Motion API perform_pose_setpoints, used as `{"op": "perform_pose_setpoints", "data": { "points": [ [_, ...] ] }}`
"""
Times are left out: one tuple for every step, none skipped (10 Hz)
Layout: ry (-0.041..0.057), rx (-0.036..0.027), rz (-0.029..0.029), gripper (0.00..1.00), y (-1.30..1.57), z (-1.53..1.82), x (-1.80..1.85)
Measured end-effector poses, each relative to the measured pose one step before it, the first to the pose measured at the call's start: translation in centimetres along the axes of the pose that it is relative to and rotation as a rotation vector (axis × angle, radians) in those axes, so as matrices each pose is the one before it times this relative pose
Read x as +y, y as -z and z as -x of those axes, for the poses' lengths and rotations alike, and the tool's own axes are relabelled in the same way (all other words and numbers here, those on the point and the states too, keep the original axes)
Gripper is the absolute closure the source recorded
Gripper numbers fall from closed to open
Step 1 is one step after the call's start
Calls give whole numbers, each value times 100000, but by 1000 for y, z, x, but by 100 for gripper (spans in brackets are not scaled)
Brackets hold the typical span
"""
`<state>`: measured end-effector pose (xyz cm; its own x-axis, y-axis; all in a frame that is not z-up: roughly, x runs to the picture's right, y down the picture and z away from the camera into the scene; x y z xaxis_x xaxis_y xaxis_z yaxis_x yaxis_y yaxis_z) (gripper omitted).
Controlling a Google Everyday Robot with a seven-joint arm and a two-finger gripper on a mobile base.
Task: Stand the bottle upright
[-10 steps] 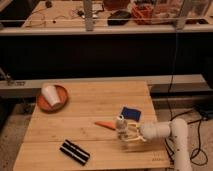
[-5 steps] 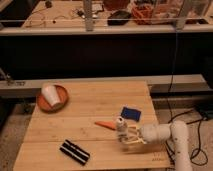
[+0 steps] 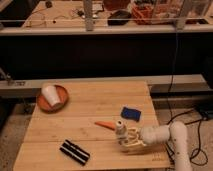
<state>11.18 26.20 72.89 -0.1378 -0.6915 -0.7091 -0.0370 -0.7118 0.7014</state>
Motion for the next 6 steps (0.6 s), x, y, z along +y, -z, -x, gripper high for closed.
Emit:
{"op": "perform_pose_setpoints", "data": {
  "points": [
    [-246, -113, 23, 100, 29, 236, -18],
    [-300, -84, -144, 100, -64, 272, -32],
    [-190, -28, -5, 100, -20, 148, -17],
    [-204, 39, 216, 100, 44, 137, -11],
    [-170, -40, 148, 100, 9, 140, -11],
    [-135, -57, 128, 100, 38, 99, -12]
  ]
}}
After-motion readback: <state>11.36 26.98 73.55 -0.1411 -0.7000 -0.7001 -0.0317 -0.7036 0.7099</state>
